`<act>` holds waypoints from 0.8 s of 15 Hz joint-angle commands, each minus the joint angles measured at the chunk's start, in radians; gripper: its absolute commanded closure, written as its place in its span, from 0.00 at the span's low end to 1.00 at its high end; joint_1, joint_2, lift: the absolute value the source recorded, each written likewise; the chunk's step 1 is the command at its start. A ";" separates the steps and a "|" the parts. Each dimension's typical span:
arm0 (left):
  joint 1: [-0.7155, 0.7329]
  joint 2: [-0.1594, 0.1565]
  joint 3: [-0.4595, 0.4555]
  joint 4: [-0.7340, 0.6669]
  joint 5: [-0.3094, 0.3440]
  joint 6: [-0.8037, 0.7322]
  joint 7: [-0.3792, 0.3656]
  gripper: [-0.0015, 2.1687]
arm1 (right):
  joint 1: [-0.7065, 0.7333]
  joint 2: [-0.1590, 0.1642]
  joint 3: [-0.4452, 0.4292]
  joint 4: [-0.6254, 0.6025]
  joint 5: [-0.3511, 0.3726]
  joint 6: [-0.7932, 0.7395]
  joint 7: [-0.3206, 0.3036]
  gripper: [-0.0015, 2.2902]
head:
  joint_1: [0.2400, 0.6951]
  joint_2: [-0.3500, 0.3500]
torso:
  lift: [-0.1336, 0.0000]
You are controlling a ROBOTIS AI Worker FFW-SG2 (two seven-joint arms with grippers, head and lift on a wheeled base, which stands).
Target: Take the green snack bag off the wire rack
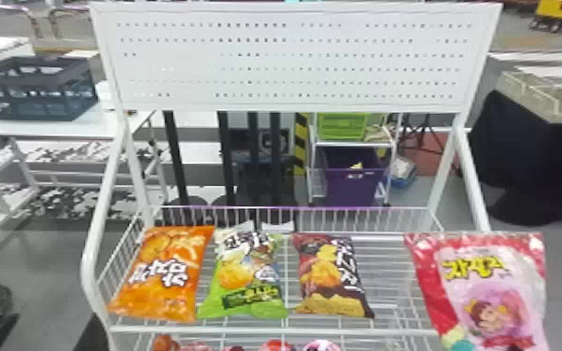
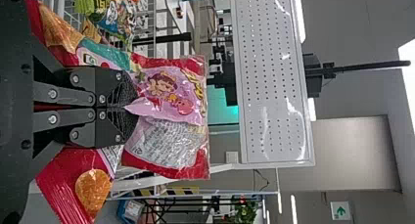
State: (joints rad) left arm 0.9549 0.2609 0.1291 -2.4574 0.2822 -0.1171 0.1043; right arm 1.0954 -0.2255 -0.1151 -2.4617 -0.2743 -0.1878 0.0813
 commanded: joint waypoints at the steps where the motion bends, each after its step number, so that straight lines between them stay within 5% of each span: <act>1: -0.002 0.000 -0.002 0.000 0.000 0.000 0.000 0.04 | 0.000 0.000 0.000 0.000 0.001 0.000 0.000 0.97 | 0.57 0.50 | 1.00; 9: -0.010 0.000 -0.009 0.005 0.000 0.000 0.002 0.04 | -0.005 0.002 0.000 0.004 0.003 0.000 0.000 0.97 | 0.57 0.50 | 1.00; 12: -0.134 0.061 -0.157 0.089 -0.048 0.040 0.049 0.04 | -0.012 0.003 0.009 0.007 0.006 0.000 0.000 0.97 | 0.57 0.50 | 1.00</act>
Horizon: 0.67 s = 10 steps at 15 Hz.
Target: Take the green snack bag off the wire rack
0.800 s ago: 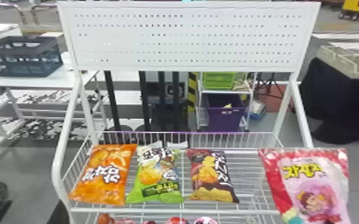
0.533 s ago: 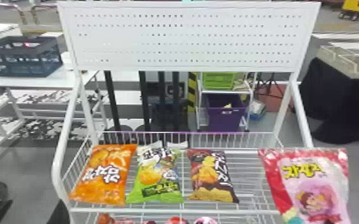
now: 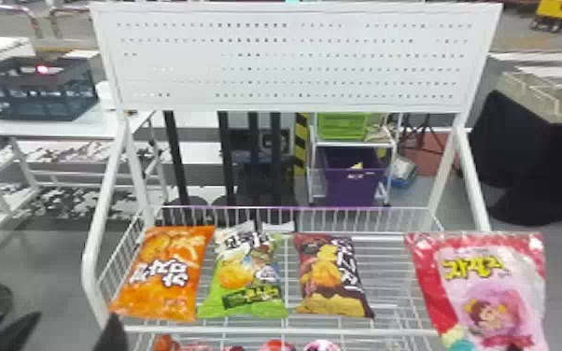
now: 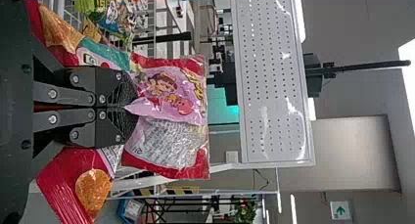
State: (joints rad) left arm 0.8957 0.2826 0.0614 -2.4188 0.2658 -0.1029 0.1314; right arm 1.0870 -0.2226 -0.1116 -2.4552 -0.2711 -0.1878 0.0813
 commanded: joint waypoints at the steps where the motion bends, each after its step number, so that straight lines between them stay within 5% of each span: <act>1: -0.167 0.082 -0.176 0.102 -0.046 0.081 0.076 0.04 | -0.006 0.000 0.009 0.001 0.006 0.000 0.000 0.97 | 0.57 0.50 | 1.00; 5: -0.537 0.125 -0.443 0.334 -0.040 0.249 0.214 0.04 | -0.015 0.000 0.012 0.007 0.007 0.000 0.002 0.97 | 0.57 0.50 | 1.00; 10: -0.874 0.076 -0.614 0.586 0.021 0.412 0.278 0.04 | -0.018 -0.003 0.012 0.008 0.007 0.000 0.000 0.97 | 0.57 0.50 | 1.00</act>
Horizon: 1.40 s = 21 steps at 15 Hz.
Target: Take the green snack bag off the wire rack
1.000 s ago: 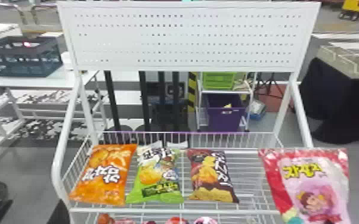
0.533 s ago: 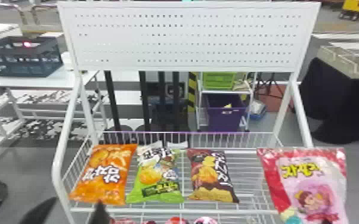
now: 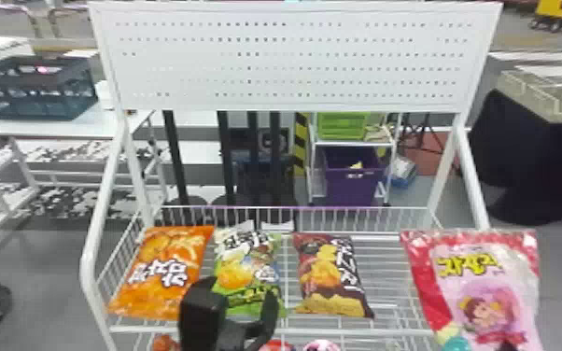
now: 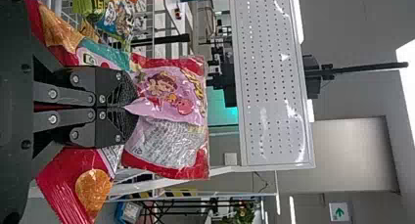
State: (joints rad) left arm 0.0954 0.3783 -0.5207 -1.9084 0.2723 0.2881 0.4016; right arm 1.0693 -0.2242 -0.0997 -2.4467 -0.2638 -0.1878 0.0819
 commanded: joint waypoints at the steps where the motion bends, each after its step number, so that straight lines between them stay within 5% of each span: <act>1: -0.115 -0.035 -0.038 0.127 0.036 0.043 0.008 0.04 | 0.000 -0.001 -0.002 0.000 -0.002 0.000 -0.001 0.97 | 0.57 0.50 | 1.00; 6: -0.252 -0.052 -0.047 0.288 0.120 0.095 0.016 0.05 | -0.002 -0.006 -0.005 0.006 -0.002 0.006 -0.001 0.97 | 0.57 0.50 | 1.00; 10: -0.266 -0.058 -0.027 0.313 0.169 0.098 -0.006 0.16 | -0.002 -0.006 -0.005 0.003 0.000 0.009 -0.001 0.97 | 0.57 0.50 | 1.00; 13: -0.260 -0.055 -0.025 0.301 0.180 0.107 0.008 0.79 | -0.003 -0.006 -0.005 0.000 0.000 0.009 -0.001 0.97 | 0.57 0.50 | 1.00; 15: -0.255 -0.053 -0.024 0.282 0.180 0.113 0.000 0.81 | -0.005 -0.007 -0.005 0.000 0.000 0.009 -0.001 0.97 | 0.57 0.50 | 1.00; 16: -0.252 -0.053 -0.019 0.270 0.179 0.125 -0.003 0.90 | -0.006 -0.009 -0.005 0.003 0.000 0.009 -0.001 0.97 | 0.57 0.50 | 1.00; 21: -0.192 -0.045 0.027 0.180 0.176 0.128 -0.018 0.90 | -0.014 -0.012 -0.003 0.009 -0.005 0.009 -0.001 0.97 | 0.57 0.50 | 1.00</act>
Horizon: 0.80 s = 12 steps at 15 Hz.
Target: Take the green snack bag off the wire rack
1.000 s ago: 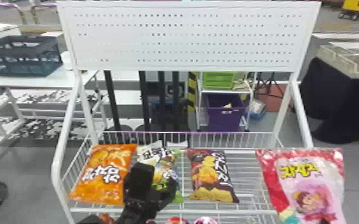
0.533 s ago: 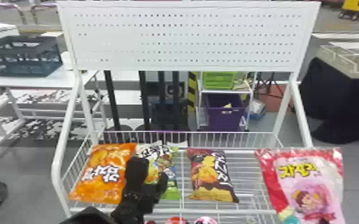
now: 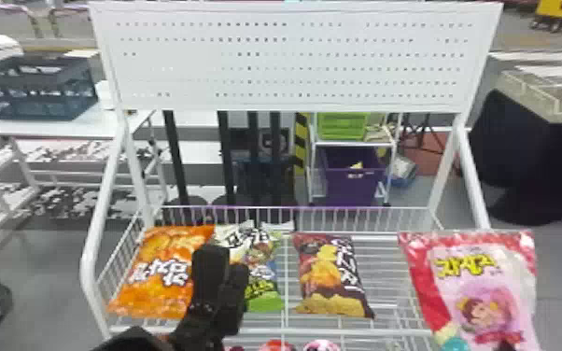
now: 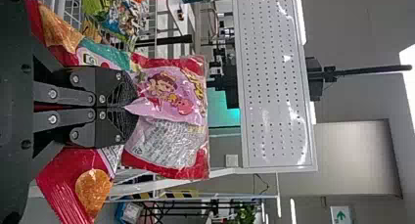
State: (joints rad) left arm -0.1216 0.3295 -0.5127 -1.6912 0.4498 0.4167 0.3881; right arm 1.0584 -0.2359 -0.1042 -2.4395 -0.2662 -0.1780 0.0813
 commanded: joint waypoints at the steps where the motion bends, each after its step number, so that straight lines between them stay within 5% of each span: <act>1: 0.042 0.003 0.028 -0.070 -0.003 0.000 -0.005 0.90 | -0.003 -0.002 0.001 0.002 -0.002 -0.001 0.000 0.97 | 0.57 0.50 | 1.00; 6: 0.198 0.045 0.099 -0.314 -0.019 -0.006 -0.008 0.90 | -0.006 -0.002 0.001 0.001 -0.004 -0.001 0.000 0.97 | 0.57 0.50 | 1.00; 10: 0.464 0.108 0.246 -0.576 -0.074 -0.135 0.000 0.90 | -0.008 -0.002 0.003 0.004 -0.007 -0.001 0.000 0.97 | 0.57 0.50 | 1.00; 12: 0.608 0.109 0.336 -0.644 -0.089 -0.221 -0.021 0.90 | -0.011 -0.002 0.003 0.005 -0.007 -0.001 0.000 0.97 | 0.57 0.50 | 1.00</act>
State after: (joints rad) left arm 0.3840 0.4348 -0.2391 -2.2841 0.3716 0.2608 0.3736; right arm 1.0499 -0.2377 -0.1020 -2.4350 -0.2728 -0.1786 0.0813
